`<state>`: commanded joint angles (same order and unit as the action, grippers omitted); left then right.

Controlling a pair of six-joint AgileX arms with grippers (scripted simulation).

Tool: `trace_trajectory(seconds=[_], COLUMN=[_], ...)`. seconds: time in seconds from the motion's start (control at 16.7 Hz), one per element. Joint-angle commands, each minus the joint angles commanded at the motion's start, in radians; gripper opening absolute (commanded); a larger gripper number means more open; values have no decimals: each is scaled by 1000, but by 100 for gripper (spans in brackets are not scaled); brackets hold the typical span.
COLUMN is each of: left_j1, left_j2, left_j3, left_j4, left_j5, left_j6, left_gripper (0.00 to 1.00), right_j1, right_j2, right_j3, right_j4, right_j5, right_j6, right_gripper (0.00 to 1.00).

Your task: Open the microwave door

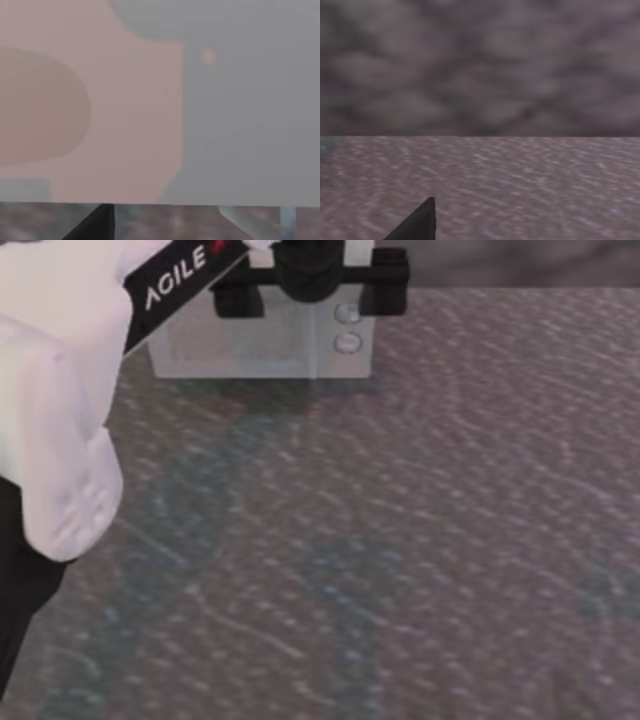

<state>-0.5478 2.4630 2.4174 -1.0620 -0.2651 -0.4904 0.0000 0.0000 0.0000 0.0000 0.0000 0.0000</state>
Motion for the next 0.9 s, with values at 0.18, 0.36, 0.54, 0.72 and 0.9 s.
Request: trace_trajectory(seconds=[0.18,0.36,0.54,0.72,0.9], left_j1=[0,0,0,0,0], left_j2=[0,0,0,0,0], left_j3=[0,0,0,0,0], left_j4=[0,0,0,0,0], left_j5=[0,0,0,0,0], left_j6=[0,0,0,0,0], left_gripper=[100,77,55,32,10], right_j1=[0,0,0,0,0], right_j2=[0,0,0,0,0], right_j3=[0,0,0,0,0], right_j4=[0,0,0,0,0], right_j5=[0,0,0,0,0], right_j6=[0,0,0,0,0], right_gripper=[100,100,100,100,100])
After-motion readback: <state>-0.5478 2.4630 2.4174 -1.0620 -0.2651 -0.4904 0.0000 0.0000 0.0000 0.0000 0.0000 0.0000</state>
